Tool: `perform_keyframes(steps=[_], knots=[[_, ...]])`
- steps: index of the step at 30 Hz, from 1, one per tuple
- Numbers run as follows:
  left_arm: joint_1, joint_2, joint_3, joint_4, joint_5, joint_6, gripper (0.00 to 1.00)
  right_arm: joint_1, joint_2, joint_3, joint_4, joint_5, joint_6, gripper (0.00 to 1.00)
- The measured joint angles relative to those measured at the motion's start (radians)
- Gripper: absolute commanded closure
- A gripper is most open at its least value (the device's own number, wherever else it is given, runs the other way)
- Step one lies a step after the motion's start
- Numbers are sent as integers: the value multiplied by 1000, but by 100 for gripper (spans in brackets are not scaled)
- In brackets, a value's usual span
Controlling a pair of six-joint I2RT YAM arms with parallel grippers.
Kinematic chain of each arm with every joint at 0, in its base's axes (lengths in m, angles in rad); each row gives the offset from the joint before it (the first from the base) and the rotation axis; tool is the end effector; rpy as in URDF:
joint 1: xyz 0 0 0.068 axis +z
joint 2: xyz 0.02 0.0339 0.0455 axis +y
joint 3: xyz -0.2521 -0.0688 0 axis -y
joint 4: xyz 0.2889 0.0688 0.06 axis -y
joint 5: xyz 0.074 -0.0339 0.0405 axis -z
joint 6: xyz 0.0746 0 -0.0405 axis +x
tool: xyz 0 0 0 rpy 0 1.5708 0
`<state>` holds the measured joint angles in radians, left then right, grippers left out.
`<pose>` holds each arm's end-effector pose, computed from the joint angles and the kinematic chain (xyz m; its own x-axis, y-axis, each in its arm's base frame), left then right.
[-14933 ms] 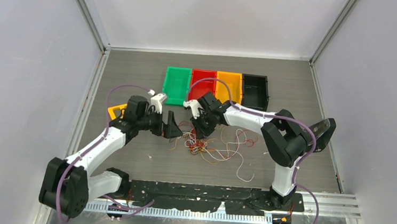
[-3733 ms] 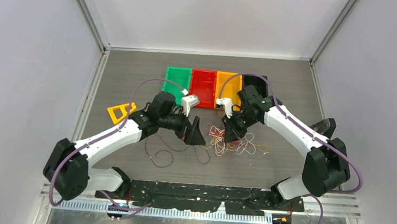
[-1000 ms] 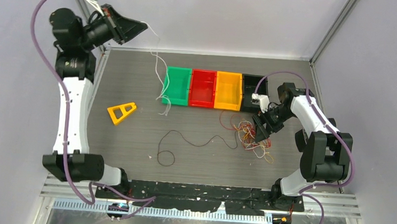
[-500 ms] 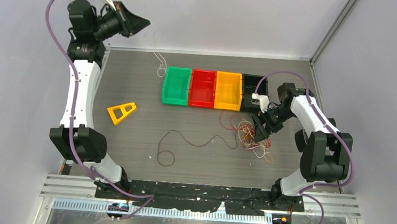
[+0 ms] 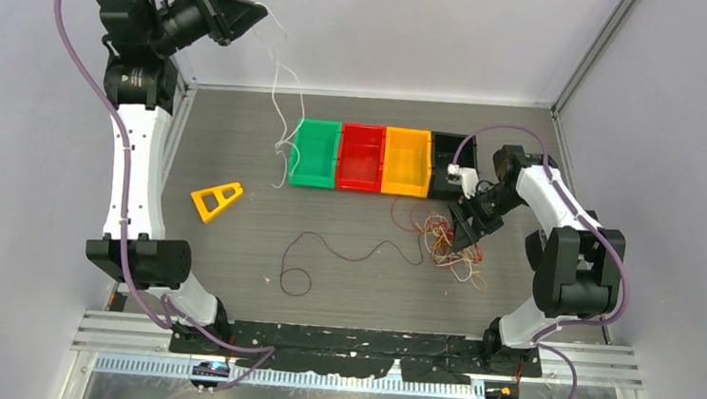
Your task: Untangle the cables
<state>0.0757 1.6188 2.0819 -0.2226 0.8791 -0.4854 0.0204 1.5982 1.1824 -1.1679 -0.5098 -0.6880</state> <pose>0.3851 -0.0284 0.5770 -0.1154 -0.3072 -0.9446 0.7278 0.6210 -0.2909 0.3128 0.0428 0.1646 -0.7650 -0.5700 -0.2999 -0.6437 0.6613 0.3852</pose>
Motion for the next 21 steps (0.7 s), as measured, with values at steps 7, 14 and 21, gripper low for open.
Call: perform_keyframes(steps=[7, 14, 21], knots=[[-30, 7, -129, 0, 10, 8, 100, 0, 26, 5, 0, -6, -3, 24], [-55, 84, -158, 17, -6, 34, 100, 0, 50, 5, 1, -9, -11, 24], [-105, 169, -193, 45, -31, 86, 100, 0, 69, 5, 6, -8, -15, 24]])
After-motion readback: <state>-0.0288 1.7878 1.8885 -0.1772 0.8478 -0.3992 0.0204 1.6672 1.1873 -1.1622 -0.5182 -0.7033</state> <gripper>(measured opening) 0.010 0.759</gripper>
